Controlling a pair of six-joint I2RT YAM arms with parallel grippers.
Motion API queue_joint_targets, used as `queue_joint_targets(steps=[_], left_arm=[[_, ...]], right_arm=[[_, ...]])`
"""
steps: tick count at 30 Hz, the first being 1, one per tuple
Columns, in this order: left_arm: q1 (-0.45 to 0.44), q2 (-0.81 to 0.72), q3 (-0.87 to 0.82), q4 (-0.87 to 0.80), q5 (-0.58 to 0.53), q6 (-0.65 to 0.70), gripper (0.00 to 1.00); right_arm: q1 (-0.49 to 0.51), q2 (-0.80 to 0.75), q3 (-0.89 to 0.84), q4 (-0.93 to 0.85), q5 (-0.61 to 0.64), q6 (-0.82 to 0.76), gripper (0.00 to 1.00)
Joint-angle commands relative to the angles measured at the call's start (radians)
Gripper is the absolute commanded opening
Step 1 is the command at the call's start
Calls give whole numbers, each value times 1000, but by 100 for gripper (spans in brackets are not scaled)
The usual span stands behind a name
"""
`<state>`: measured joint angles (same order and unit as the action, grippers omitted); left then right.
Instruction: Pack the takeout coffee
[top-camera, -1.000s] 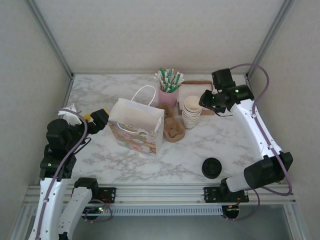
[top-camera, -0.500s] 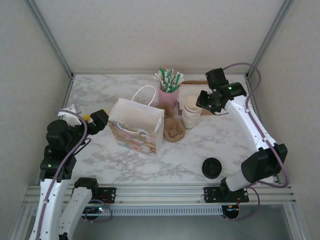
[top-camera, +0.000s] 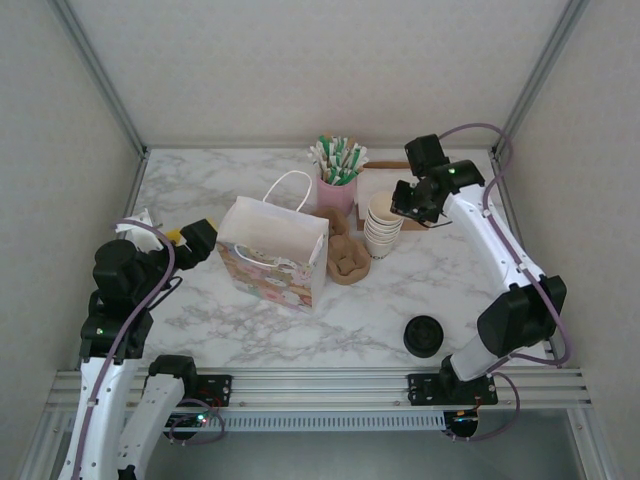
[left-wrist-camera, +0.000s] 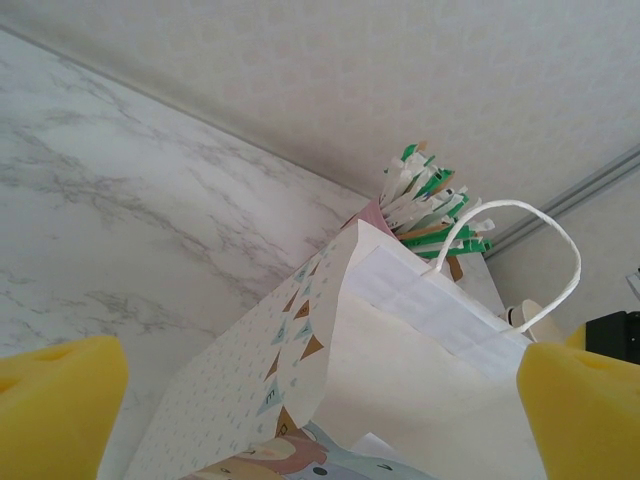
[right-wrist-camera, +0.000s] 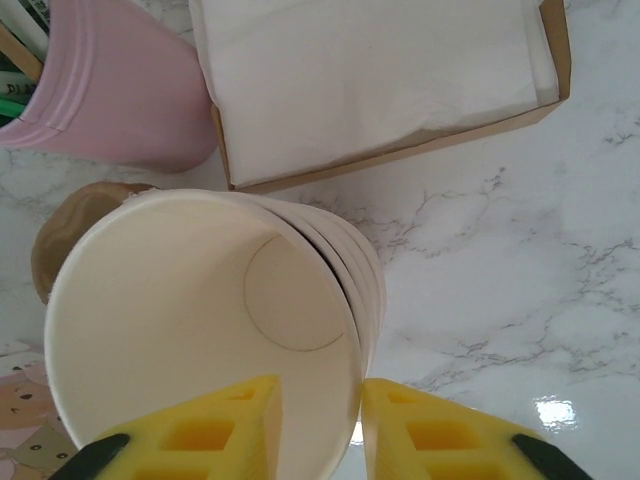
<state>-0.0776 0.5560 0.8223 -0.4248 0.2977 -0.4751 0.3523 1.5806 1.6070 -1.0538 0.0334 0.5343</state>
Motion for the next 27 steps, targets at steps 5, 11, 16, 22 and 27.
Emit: queue_joint_targets(steps=[5, 11, 16, 22, 27], left_arm=[[0, -15, -2, -14, -17, -11, 100], [-2, -15, -3, -15, -19, -10, 100], [0, -13, -3, -16, -20, -10, 100], [-1, -11, -5, -18, -23, -10, 100], [-1, -10, -5, -19, -25, -10, 100]], right_arm=[[12, 22, 42, -31, 16, -20, 22], [13, 27, 48, -36, 30, -27, 14], [13, 20, 56, -42, 27, -32, 13], [13, 6, 67, -48, 17, -40, 6], [14, -13, 78, -46, 6, -36, 3]])
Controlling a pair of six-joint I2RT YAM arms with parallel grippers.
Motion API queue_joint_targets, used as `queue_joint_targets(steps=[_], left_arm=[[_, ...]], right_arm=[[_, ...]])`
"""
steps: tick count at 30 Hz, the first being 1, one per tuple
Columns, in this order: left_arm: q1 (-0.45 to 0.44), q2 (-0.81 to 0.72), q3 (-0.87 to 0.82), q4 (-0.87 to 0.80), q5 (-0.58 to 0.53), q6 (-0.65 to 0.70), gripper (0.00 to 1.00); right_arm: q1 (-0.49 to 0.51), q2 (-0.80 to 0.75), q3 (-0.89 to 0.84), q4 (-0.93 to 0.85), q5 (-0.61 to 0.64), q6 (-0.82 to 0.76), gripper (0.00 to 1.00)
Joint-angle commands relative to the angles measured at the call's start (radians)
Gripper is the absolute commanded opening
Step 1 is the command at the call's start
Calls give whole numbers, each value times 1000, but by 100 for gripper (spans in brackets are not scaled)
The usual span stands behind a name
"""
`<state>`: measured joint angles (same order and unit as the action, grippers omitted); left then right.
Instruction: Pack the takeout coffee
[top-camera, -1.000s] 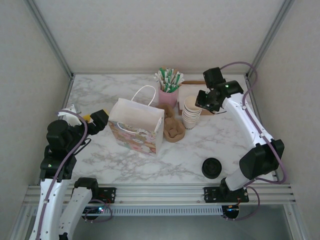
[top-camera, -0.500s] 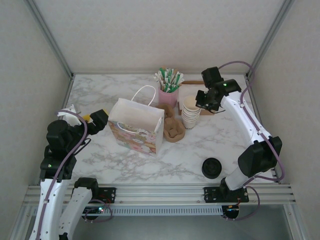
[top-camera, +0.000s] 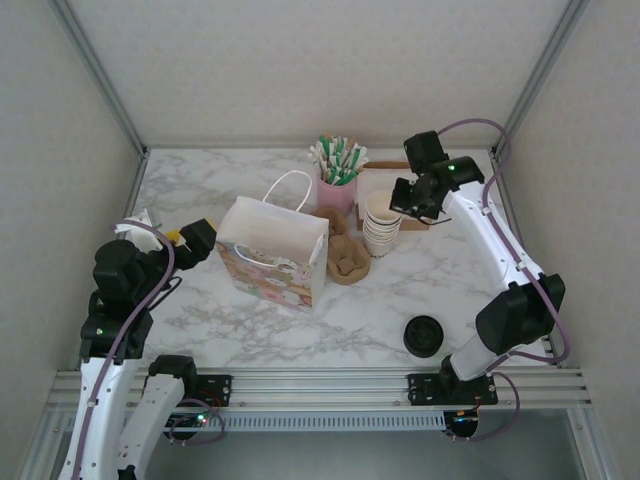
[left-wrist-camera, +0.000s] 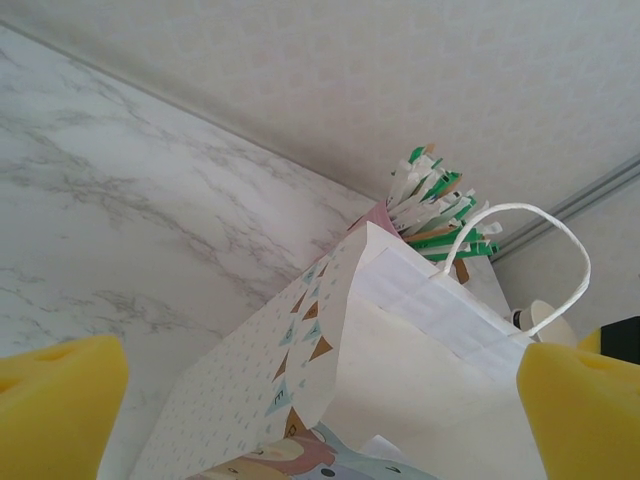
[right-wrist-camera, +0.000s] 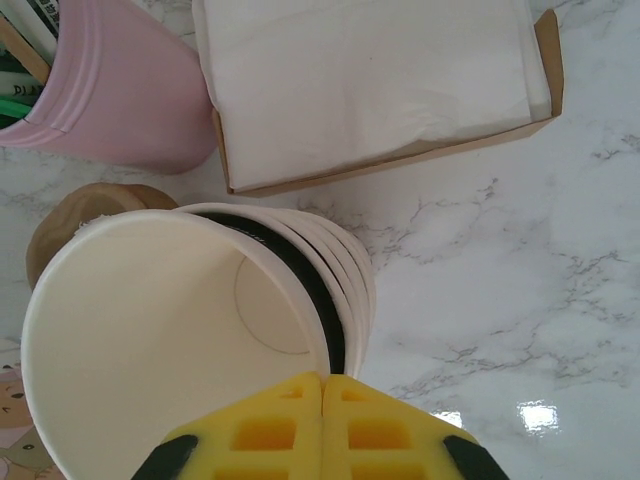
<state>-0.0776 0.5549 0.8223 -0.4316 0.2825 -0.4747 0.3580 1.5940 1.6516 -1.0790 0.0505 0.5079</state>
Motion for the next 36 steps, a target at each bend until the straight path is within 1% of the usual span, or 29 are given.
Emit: queue_joint_targets(steps=[1, 8, 11, 14, 18, 21, 26, 30, 36], left_arm=[[0, -10, -5, -12, -8, -10, 100], [-2, -12, -5, -12, -10, -10, 100], [-1, -11, -6, -12, -13, -9, 100], [0, -10, -6, -14, -15, -9, 100], [0, -4, -6, -14, -17, -8, 100], [-2, 3, -6, -16, -21, -8, 100], [0, 12, -7, -17, -23, -9, 100], [0, 20, -6, -19, -26, -8, 100], [1, 20, -5, -24, -37, -6, 100]], right_arm=[[7, -28, 38, -21, -15, -8, 3], [8, -65, 68, -30, -10, -6, 2], [7, -98, 71, -23, 14, -4, 0], [7, -136, 79, -20, 43, -2, 0], [8, -192, 85, -12, 53, 4, 0], [7, -235, 88, -8, 46, 15, 0], [12, -303, 92, -37, -18, 37, 0], [63, -369, 58, -60, -16, 56, 0], [158, -456, -59, -92, -11, 101, 0]])
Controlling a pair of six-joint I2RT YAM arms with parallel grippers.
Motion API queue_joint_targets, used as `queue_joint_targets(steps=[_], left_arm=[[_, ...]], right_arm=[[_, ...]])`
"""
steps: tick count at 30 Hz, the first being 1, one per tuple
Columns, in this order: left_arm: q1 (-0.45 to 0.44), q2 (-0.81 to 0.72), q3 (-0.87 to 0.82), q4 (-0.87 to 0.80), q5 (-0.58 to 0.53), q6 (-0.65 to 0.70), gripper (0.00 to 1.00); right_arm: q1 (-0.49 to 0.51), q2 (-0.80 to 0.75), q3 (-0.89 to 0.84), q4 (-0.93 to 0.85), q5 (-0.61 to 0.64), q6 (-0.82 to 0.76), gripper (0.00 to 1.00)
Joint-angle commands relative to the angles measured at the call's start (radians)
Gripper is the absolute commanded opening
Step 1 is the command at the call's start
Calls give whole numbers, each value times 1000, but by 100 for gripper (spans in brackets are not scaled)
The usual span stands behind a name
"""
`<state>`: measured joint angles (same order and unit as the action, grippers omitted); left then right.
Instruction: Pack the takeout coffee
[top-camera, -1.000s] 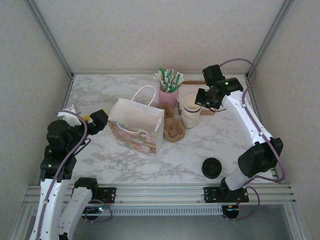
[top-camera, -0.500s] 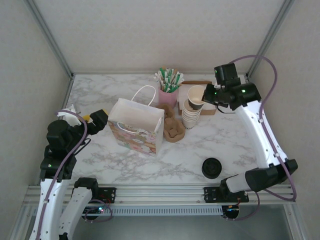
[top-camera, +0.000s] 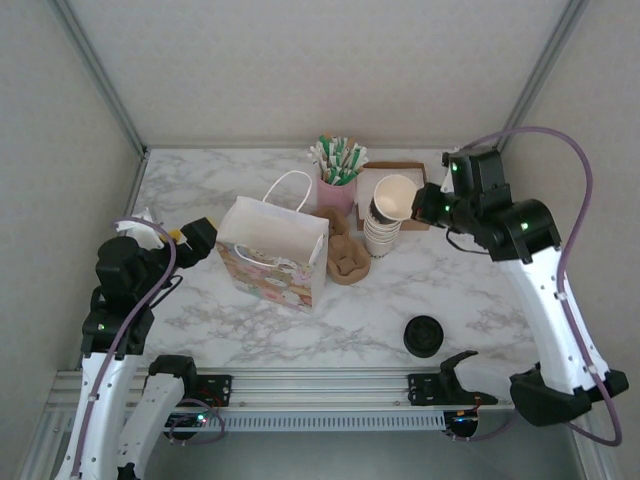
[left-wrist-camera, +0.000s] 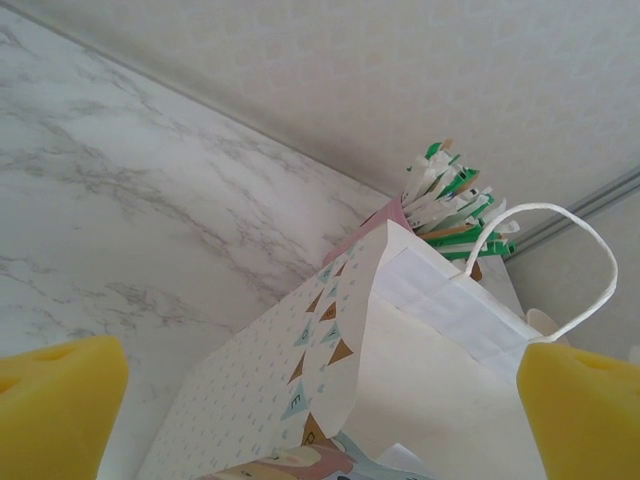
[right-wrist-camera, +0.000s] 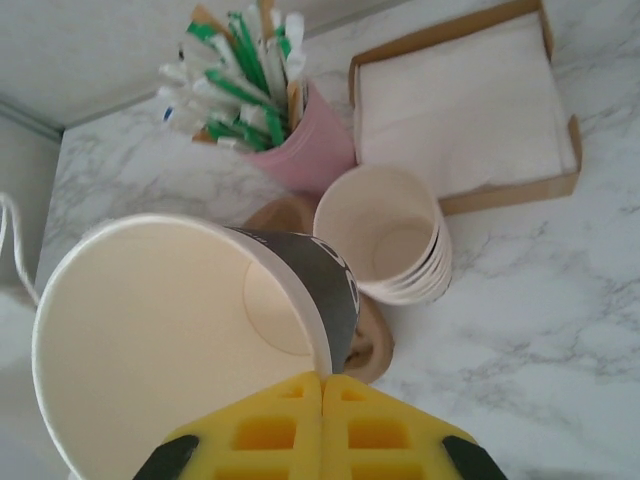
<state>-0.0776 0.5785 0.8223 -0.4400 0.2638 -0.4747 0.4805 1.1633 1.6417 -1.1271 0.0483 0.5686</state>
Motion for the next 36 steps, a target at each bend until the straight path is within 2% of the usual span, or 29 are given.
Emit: queue_joint_targets(steps=[1, 6, 12, 18, 29, 36], left_arm=[[2, -3, -6, -14, -20, -6, 100], [4, -2, -4, -13, -21, -7, 100], [6, 1, -5, -15, -26, -8, 100], [8, 4, -3, -17, -25, -10, 100], [10, 1, -2, -20, -32, -10, 100], [10, -1, 0, -23, -39, -10, 100]], right_arm=[[48, -37, -66, -47, -8, 48, 0], [101, -121, -183, -40, -5, 84, 0], [117, -195, -348, -9, -4, 120, 0], [116, -248, -574, 132, -36, 189, 0], [117, -217, -762, 193, 68, 231, 0], [116, -217, -822, 189, 220, 273, 0]])
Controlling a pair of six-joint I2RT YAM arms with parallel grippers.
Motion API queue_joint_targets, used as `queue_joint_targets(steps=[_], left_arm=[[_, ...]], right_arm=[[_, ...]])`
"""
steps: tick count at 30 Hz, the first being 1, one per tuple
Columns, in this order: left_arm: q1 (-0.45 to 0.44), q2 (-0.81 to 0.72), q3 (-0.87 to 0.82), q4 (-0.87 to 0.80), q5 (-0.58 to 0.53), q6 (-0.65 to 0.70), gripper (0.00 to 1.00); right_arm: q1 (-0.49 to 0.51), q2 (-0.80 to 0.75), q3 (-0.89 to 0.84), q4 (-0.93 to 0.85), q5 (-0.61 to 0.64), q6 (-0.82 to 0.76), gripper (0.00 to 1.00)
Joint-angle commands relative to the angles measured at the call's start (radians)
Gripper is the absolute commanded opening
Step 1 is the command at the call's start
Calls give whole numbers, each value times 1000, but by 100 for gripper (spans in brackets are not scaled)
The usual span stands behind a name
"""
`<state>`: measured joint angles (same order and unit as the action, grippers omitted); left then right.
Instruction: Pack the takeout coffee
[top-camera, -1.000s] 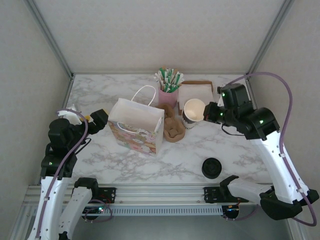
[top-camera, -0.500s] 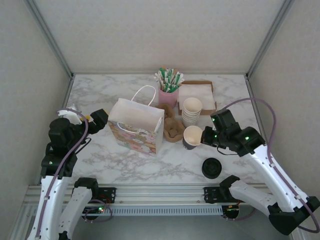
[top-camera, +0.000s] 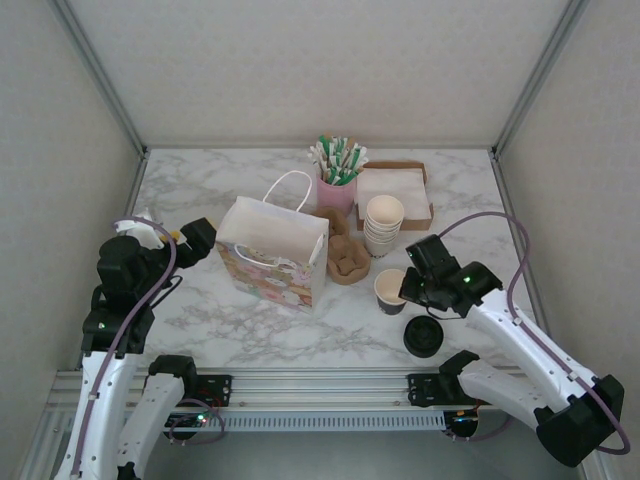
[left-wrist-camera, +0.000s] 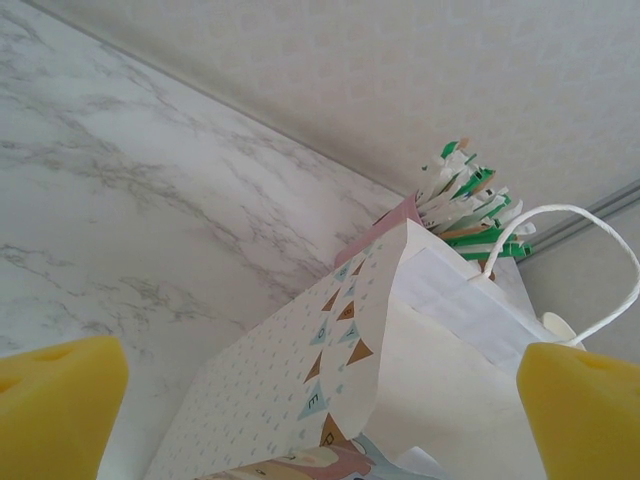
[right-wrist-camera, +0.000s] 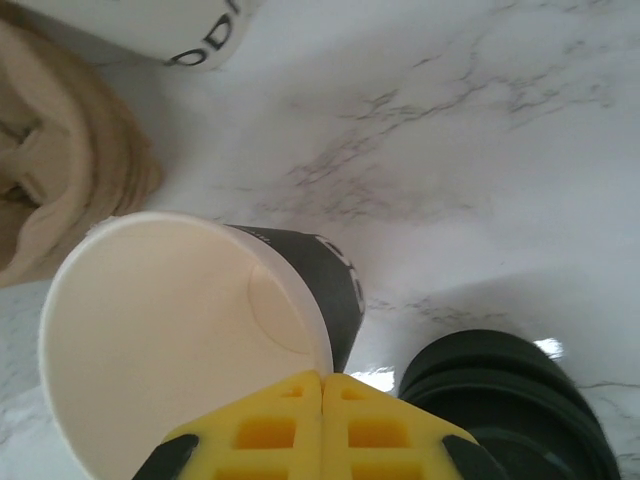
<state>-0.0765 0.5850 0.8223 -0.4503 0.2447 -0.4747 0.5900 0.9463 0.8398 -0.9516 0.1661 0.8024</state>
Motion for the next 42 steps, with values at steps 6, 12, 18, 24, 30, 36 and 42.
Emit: queue_joint_targets(steps=[6, 12, 18, 24, 30, 36, 42], left_arm=[[9, -8, 0, -13, -23, -10, 100], [8, -5, 0, -14, -25, -12, 100], [9, -5, -2, -14, -25, -12, 100], [8, -7, -2, -13, -25, -12, 100], [9, -5, -3, -13, -25, -13, 100], [13, -2, -3, -12, -27, -13, 100], [12, -4, -5, -10, -25, -13, 100]], right_arm=[[5, -20, -54, 48, 221, 116, 0], [-22, -17, -86, 139, 240, 175, 0], [-98, 32, -87, 149, 215, 216, 0], [-161, 52, -102, 175, 139, 203, 6], [-182, 52, -112, 182, 121, 196, 15], [-191, 58, -85, 181, 116, 153, 22], [-191, 74, -12, 116, 149, 77, 34]])
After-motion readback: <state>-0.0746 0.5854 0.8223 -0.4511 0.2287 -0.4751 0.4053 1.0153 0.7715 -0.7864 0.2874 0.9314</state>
